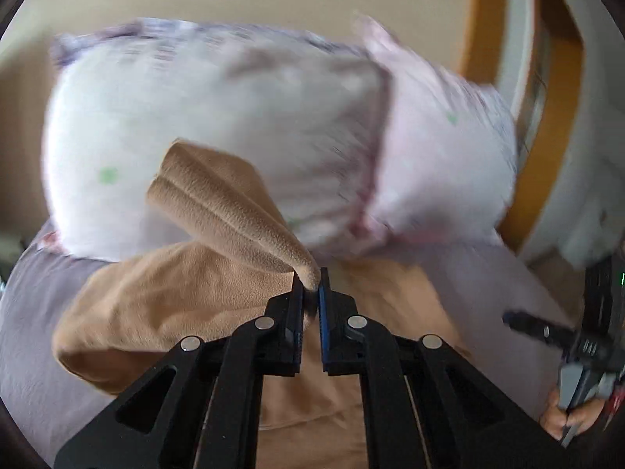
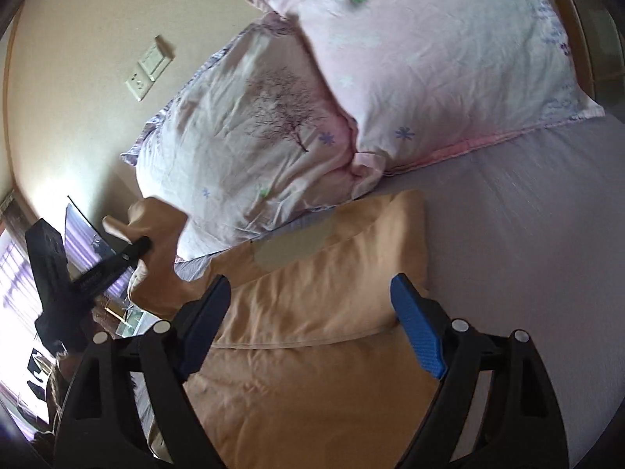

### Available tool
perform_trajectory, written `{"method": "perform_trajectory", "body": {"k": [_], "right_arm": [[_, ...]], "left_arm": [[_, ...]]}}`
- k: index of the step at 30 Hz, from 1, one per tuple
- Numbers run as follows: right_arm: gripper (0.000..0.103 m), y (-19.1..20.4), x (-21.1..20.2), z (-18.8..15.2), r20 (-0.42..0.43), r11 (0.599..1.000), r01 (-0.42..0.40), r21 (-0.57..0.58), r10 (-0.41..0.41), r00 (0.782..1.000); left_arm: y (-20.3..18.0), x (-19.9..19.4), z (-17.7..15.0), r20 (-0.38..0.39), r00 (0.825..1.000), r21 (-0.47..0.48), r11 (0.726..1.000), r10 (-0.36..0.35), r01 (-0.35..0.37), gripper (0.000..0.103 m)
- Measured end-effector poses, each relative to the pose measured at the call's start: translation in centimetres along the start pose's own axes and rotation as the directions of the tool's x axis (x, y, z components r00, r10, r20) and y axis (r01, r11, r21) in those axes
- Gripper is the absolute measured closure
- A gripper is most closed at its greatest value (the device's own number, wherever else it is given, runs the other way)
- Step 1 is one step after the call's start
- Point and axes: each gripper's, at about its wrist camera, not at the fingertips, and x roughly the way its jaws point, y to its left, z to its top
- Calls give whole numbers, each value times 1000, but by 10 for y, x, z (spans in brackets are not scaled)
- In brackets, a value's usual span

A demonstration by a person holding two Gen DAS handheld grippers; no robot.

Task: Fold small clothes

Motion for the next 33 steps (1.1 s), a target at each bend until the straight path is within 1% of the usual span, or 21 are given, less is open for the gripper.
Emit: {"method": "perform_trajectory", "body": {"k": [2,4,6,8,9,10,11,12,14,16,17,19,20,21,23,26,28,30,31,32,33], "right_arm": [[19,-18,5,-3,-24,998,42,41,-41,999],[19,-33,6,-3,-46,995,62,79,-58,997],[19,-48,6,-3,-61,991,70,114,-63,996],[20,-57,6,-2,-69,990,67,128,-59,996],[25,-57,8,-1,-75,989,67,129,-58,996],[29,-58,12,0,-87,990,57,125,-46,995],[39,-56,15,1,-100,992,50,118,-38,994],[49,-53,20,2,-116,993,49,106,-36,993],[55,-44,34,7,-140,995,79,59,-70,988],[57,-41,45,11,-165,989,145,30,-138,977],[57,-40,53,13,-174,979,204,8,-199,964],[61,-43,63,12,-200,967,253,-2,-249,948],[74,-44,68,9,-218,967,253,-14,-250,943],[98,-43,73,6,-238,966,256,-35,-257,937],[100,-38,81,3,-248,960,266,-85,-279,928],[100,-22,68,17,-104,948,295,-117,-307,946],[100,-24,67,26,-67,940,327,-93,-334,940],[98,-35,90,29,-151,927,365,-91,-375,915],[96,-42,100,23,-208,915,391,-101,-404,891],[88,-45,101,20,-230,912,398,-99,-410,882],[78,-46,90,16,-223,917,391,-84,-399,889]], "left_arm": [[-64,50,-27,-136,991,165,985,-19,42,97],[-106,82,-56,-250,968,284,956,-3,76,97],[-119,84,-73,-270,962,347,936,36,63,95],[-112,64,-74,-252,968,331,939,-7,93,73],[-102,47,-71,-235,971,295,948,-48,118,63],[-86,29,-67,-205,975,255,957,-84,136,42],[-74,19,-58,-173,981,227,965,-91,129,28],[-57,6,-51,-125,990,198,975,-71,95,26],[-19,-9,-41,-62,998,152,988,26,-16,25],[24,-10,-38,-93,981,70,984,168,-162,25],[39,-5,-39,-117,971,45,978,209,-206,25],[65,3,-46,-170,952,5,966,256,-259,25],[78,10,-52,-199,943,-13,962,265,-273,25],[83,14,-57,-224,935,-20,958,273,-285,25],[90,21,-70,-271,922,-32,955,276,-295,25],[99,23,-81,-293,914,-53,950,281,-309,25],[104,27,-83,-298,911,-61,946,286,-317,25],[104,26,-85,-295,909,-57,944,294,-324,26],[104,21,-86,-290,911,-61,944,293,-323,28],[102,9,-87,-271,924,-77,951,270,-301,28],[102,-3,-86,-249,938,-93,958,242,-272,28]]}}
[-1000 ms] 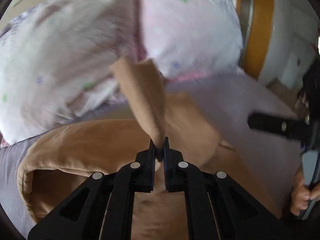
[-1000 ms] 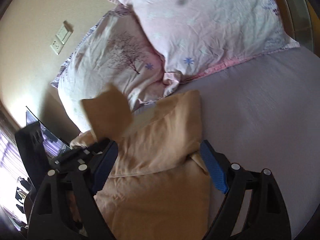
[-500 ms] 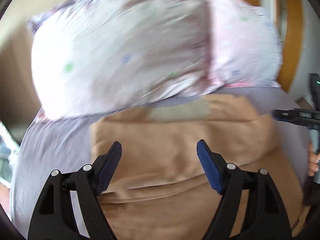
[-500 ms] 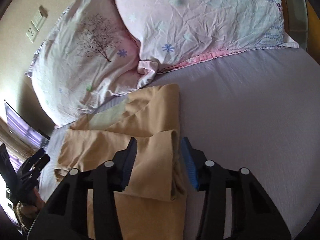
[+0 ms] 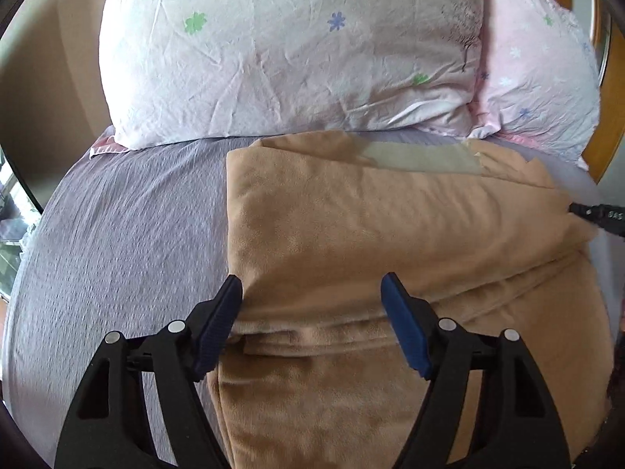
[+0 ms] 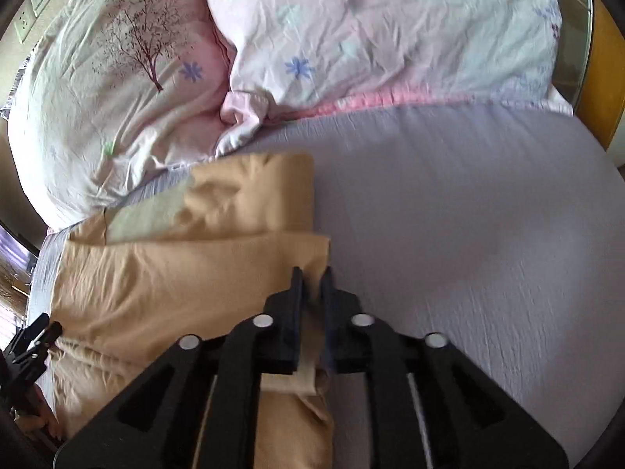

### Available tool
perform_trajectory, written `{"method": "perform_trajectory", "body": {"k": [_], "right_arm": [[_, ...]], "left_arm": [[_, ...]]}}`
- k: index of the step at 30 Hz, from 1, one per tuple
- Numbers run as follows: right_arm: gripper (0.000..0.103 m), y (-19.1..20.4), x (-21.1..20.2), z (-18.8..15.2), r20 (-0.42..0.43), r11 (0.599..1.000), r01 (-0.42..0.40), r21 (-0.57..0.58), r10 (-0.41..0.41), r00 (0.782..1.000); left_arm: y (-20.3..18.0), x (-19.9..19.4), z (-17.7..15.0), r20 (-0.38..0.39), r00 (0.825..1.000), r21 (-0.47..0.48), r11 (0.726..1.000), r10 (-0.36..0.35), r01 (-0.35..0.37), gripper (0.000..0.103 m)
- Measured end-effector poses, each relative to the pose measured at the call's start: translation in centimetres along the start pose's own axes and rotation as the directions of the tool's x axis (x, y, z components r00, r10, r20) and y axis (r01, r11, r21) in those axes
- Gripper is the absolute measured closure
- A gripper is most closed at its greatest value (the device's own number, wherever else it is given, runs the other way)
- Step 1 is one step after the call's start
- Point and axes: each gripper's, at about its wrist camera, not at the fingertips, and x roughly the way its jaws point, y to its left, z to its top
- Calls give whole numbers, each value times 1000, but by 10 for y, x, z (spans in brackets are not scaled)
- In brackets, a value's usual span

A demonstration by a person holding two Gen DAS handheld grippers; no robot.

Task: Fold small clothes

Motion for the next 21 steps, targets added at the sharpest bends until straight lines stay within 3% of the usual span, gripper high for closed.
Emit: {"method": "perform_trajectory", "body": {"k": [1,2,3,4,5,6,8,10,12,14,17,19,21], "right_arm": [[69,-4,-15,-7,29,999,-34,5,34,999],[44,-9,-30,-16,58,997,-73,0,73,996],[27,-15,-49,-27,97,992,-123,-11,124,988],[23,-18,-70,-37,137,984,-176,-29,178,974],[20,-21,-94,-52,166,969,-238,-62,245,955],[18,-23,-112,-67,167,950,-296,-97,309,936],[15,-32,-144,-105,126,898,-409,-161,430,894],[15,-41,-164,-143,68,847,-491,-207,513,856],[13,-53,-177,-189,-10,815,-531,-232,544,839],[13,-65,-175,-228,-83,825,-530,-197,525,847],[13,-88,-152,-257,-155,856,-511,-78,495,855],[13,-96,-137,-263,-172,851,-524,-25,513,841],[13,-97,-123,-263,-175,823,-568,4,560,810]], "left_arm": [[3,-16,-5,25,999,-7,999,-34,35,28],[8,-36,-12,59,995,-11,997,-77,78,26],[14,-57,-21,90,990,-10,993,-113,114,25],[18,-73,-30,111,984,-8,990,-139,141,16],[26,-96,-44,141,976,-7,986,-167,169,5],[33,-114,-57,168,967,-4,981,-192,195,3],[48,-149,-90,203,938,7,958,-281,286,2],[67,-172,-127,215,895,-14,915,-392,404,2],[83,-183,-162,212,865,-53,879,-455,475,2],[94,-184,-193,191,865,-92,869,-465,487,2],[97,-170,-227,131,853,-132,844,-505,520,2],[93,-155,-235,94,852,-157,838,-515,523,3],[85,-137,-239,71,846,-168,830,-528,532,3]]}}
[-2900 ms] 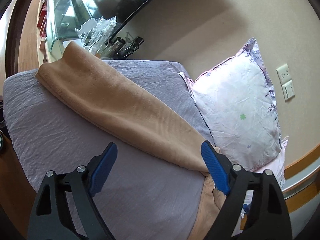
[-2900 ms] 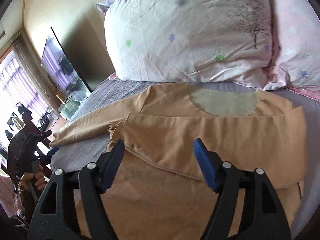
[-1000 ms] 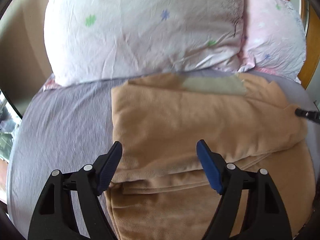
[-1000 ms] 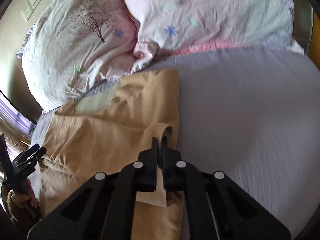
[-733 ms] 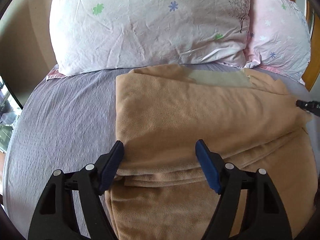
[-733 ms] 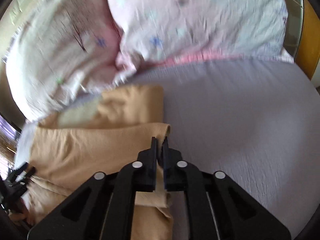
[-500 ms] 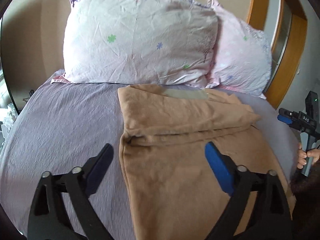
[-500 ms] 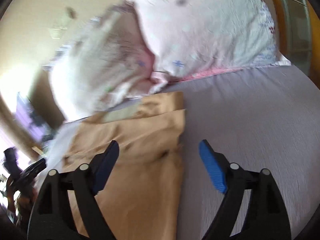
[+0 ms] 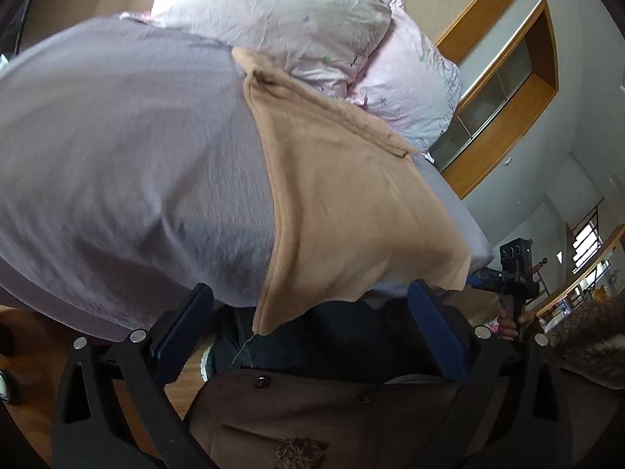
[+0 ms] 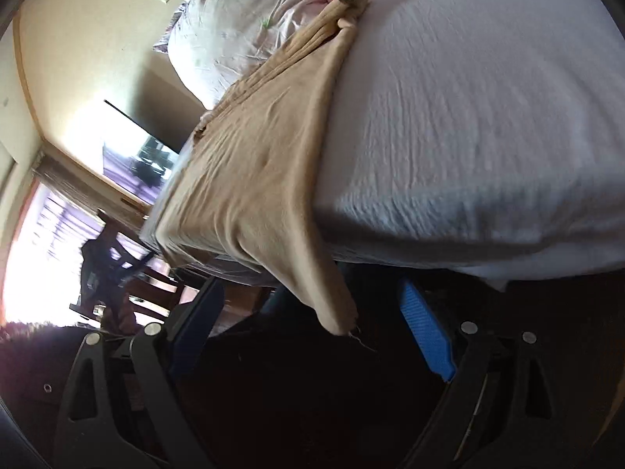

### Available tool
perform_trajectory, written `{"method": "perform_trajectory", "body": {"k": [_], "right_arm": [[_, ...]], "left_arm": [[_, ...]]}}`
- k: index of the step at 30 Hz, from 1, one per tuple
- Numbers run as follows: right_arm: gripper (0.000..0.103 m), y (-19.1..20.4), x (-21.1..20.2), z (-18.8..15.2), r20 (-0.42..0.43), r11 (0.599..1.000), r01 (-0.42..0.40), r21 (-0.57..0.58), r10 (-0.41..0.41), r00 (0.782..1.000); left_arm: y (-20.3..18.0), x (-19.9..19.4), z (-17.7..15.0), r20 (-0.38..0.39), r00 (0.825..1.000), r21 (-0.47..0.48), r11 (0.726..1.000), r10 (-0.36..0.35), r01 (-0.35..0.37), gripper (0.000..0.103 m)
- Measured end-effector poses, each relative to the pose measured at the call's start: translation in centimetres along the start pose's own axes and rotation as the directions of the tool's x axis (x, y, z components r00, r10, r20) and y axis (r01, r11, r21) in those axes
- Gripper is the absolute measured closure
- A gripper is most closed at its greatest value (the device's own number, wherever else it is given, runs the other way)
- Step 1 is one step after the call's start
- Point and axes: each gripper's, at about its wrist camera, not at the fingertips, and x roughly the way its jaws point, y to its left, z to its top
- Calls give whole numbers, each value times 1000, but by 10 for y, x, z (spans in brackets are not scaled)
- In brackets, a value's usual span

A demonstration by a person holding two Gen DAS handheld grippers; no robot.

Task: Fold small clothes

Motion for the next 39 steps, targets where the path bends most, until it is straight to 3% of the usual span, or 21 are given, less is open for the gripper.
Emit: {"method": "perform_trajectory", "body": {"k": [3,7,8,9,11,13,15,18,22,24,28,31,34,39], "right_arm": [[13,-5,17,8,-4,998,-55,17,55,998],[19,-7,33,15,-8,993,-120,22,120,993],[30,-7,34,13,-10,991,-135,21,135,991],[58,-6,38,15,-14,989,-150,16,150,989],[96,-2,40,13,-33,982,-190,-2,190,981],[96,6,32,13,-23,980,-197,-33,197,980],[97,18,15,20,12,972,-222,-74,224,975],[97,46,-12,46,93,953,-253,-165,271,958],[97,81,-28,110,189,924,-265,-274,322,928],[97,93,-22,158,256,935,-238,-263,306,917],[96,77,19,260,384,986,-156,-61,168,908],[97,36,68,317,361,980,-119,160,54,931],[97,0,102,329,318,955,-85,284,-10,948],[96,-18,130,356,311,928,-94,362,-25,950]], "left_arm": [[5,25,-1,-38,999,-28,999,-22,20,3],[8,50,2,-75,996,-64,997,-50,45,23],[12,54,3,-73,995,-92,994,-68,61,29],[16,57,3,-73,994,-122,990,-86,77,36],[26,61,2,-67,986,-213,967,-154,137,85],[34,55,-1,-40,974,-291,935,-223,202,98],[30,38,2,3,966,-316,916,-259,246,98],[11,11,29,78,957,-267,919,-278,289,98],[-11,7,101,143,955,-171,944,-260,283,98],[-6,21,148,175,957,-171,950,-233,263,98],[24,79,232,211,967,-286,937,-141,199,98],[57,133,272,157,985,-387,914,-65,122,98],[77,167,286,107,994,-436,897,-24,68,98],[89,182,298,111,994,-459,886,-11,61,98]]}}
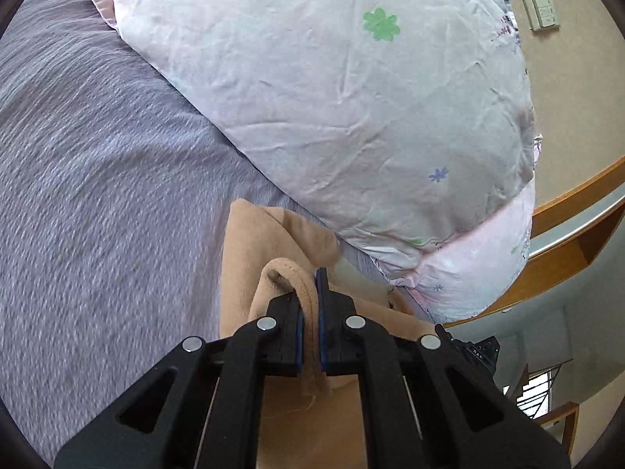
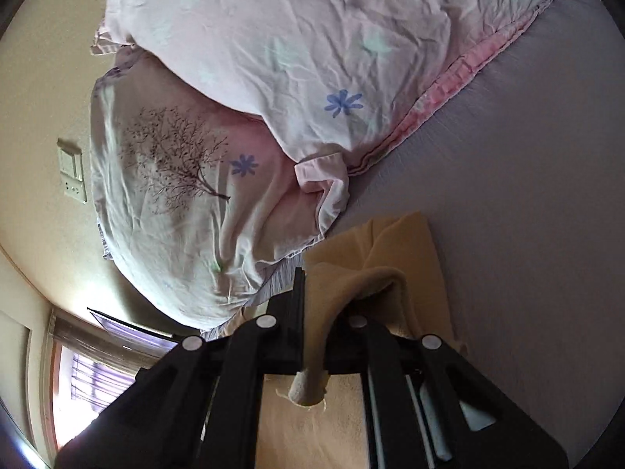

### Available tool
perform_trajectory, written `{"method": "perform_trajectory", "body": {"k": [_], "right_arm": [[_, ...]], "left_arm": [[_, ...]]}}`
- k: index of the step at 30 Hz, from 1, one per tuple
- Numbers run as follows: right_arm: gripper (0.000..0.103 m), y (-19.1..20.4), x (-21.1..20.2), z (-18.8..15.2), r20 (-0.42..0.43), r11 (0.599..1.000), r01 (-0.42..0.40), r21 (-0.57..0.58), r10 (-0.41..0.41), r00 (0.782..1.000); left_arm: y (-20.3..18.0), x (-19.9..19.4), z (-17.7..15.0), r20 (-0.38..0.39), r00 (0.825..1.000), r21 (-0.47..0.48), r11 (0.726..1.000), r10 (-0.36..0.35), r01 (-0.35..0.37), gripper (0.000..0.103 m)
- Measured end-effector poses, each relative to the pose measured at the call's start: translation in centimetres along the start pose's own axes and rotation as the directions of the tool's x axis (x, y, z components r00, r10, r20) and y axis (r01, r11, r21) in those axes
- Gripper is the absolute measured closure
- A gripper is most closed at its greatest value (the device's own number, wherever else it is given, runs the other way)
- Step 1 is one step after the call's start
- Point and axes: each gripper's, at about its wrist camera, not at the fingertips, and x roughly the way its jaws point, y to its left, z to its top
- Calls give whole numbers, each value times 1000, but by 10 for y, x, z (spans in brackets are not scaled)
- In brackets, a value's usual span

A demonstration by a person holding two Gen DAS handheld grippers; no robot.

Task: Fold small clothes

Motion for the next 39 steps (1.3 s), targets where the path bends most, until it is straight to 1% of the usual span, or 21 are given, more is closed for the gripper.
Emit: {"method": "perform_trajectory", "body": {"k": [1,2,3,4,7,10,11,13,16,20,22,25,28,30,31,32,33,34,35,37,39], "right_arm": [[94,-1,6,3,-3,1000,9,15,-9,1000],[82,-1,13,7,-8,999,43,26,-43,999],[59,-2,19,9,-3,995,92,35,-92,996],[52,-3,25,13,9,991,124,47,-125,992],[46,-6,32,20,33,985,139,99,-142,989],[43,3,22,24,73,978,196,71,-201,977],[39,8,15,23,89,979,198,46,-202,975],[36,20,-1,13,113,983,185,-21,-181,977],[25,34,-36,-14,146,978,143,-149,-121,982],[19,29,-65,-48,197,955,95,-282,-39,980],[18,19,-72,-54,216,951,60,-305,7,976],[18,2,-66,-54,173,968,10,-252,35,984],[18,6,-62,-56,180,964,14,-266,36,983],[17,4,-64,-56,188,963,3,-271,49,981],[17,4,-67,-57,187,964,-7,-267,59,981],[17,3,-69,-57,186,965,-14,-262,64,981],[17,3,-70,-57,183,966,-20,-257,69,981],[17,2,-69,-56,175,967,-29,-253,75,982],[17,1,-70,-56,172,968,-34,-249,79,982],[17,0,-71,-55,171,968,-42,-246,86,981],[17,0,-74,-55,180,968,-48,-245,94,979]], "left_arm": [[2,2,4,5,1000,-10,1000,-3,3,98],[5,6,8,9,1000,-27,1000,-6,6,98],[7,8,10,5,1000,-41,999,-7,7,98],[10,13,13,-8,1000,-64,998,-11,11,98],[20,16,22,-2,997,-170,983,-76,74,93],[32,-1,28,70,980,-279,940,-184,196,66],[31,-11,29,112,978,-270,942,-174,198,34],[22,-42,30,200,971,-193,966,-130,169,7],[4,-68,20,144,988,-56,996,-64,72,7],[-12,-67,-20,-5,999,97,994,50,-49,7],[-13,-57,-40,-72,994,121,990,79,-70,10],[-5,-46,-61,-141,983,133,986,117,-98,14],[-7,-33,-70,-168,976,139,983,141,-119,18],[-12,-28,-71,-144,976,156,978,164,-141,18],[-12,-26,-72,-142,977,134,981,159,-140,28],[-10,-23,-70,-148,978,92,987,145,-132,48],[-4,-20,-70,-146,981,34,991,132,-128,54],[0,-21,-67,-132,983,-4,992,125,-126,70],[5,-19,-67,-138,985,-49,993,99,-106,79],[7,-20,-65,-127,990,-95,992,66,-78,81],[-7,-24,-63,-108,993,-64,996,54,-61,83]]}}
